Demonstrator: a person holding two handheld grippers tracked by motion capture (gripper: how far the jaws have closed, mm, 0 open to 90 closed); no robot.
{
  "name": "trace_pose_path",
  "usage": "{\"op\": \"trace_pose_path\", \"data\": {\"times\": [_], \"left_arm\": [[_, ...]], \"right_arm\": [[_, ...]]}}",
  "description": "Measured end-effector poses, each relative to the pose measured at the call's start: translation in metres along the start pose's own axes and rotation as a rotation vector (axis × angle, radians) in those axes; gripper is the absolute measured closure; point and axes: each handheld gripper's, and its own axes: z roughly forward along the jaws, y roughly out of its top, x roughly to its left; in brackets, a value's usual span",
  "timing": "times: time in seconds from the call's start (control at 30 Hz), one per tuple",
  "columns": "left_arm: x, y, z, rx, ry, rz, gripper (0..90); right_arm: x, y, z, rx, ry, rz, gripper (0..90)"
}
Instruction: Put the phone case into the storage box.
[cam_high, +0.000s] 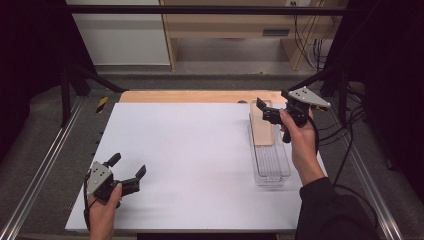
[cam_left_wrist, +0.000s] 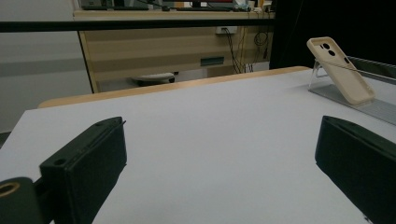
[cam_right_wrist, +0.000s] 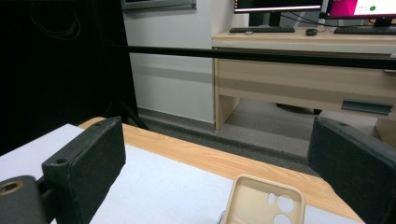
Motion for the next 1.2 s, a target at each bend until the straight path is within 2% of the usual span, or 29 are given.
{"op": "trace_pose_path", "data": {"times": [0.17,0.4,1.2], "left_arm": [[0.001,-0.001,-0.001,0.0,-0.001,0.004,2.0],[0.0,-0.001,-0.001,0.004,-0.016,0.023,2.0],[-0.001,-0.002,0.0,0.007,-0.022,0.03,2.0]], "right_arm": [[-0.003,-0.002,-0.005,0.003,0.014,0.002,4.6],[-0.009,-0.002,-0.017,-0.011,0.007,-0.002,4.6],[-0.017,-0.004,-0.042,-0.038,0.011,-0.031,4.0]]}}
